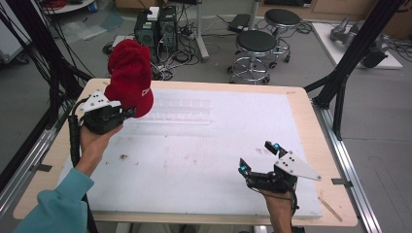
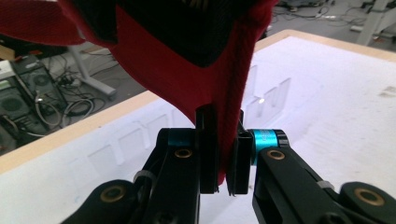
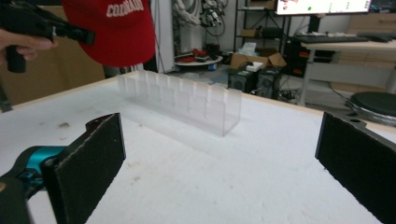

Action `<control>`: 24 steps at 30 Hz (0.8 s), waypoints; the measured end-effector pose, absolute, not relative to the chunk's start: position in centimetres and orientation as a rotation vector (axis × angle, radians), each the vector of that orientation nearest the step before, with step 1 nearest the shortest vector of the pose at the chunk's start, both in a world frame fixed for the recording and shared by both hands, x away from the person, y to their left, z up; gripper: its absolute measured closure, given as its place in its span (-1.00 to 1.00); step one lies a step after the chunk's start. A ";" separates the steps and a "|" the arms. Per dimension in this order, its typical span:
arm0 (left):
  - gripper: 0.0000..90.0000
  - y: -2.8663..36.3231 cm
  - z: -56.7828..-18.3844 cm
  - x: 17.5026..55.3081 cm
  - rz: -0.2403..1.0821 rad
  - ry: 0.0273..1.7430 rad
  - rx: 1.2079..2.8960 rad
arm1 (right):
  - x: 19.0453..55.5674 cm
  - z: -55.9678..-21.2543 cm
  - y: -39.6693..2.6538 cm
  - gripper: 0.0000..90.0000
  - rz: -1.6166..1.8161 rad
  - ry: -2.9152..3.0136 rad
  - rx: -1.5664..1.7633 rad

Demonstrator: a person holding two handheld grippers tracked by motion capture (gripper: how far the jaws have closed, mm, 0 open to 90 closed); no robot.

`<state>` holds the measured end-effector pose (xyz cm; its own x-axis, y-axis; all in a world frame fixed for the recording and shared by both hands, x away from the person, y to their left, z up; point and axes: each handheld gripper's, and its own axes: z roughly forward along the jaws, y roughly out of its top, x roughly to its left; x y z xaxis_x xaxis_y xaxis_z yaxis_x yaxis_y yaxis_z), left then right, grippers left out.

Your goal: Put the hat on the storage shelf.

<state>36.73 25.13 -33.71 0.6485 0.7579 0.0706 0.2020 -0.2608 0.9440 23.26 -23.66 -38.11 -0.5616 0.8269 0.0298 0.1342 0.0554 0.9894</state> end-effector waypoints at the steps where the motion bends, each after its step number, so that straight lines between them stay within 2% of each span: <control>1: 0.89 25.1 -33.7 36.7 0.647 0.772 1.794 | 23.2 -38.6 -23.9 -0.99 1.544 1.759 0.975; 11: 0.90 25.5 -34.7 39.0 0.670 0.832 1.819 | 23.6 -42.0 -25.4 -0.99 1.543 1.704 1.022; 24: 0.90 24.6 -35.9 40.2 0.688 0.889 1.861 | 24.2 -43.3 -25.9 -0.99 1.531 1.679 1.036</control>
<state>40.23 24.64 -35.88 0.5809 0.8092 0.0879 0.2877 -0.3051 0.9078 24.23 -25.92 -43.30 -0.4896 0.8703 0.0534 0.1332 0.0142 0.9910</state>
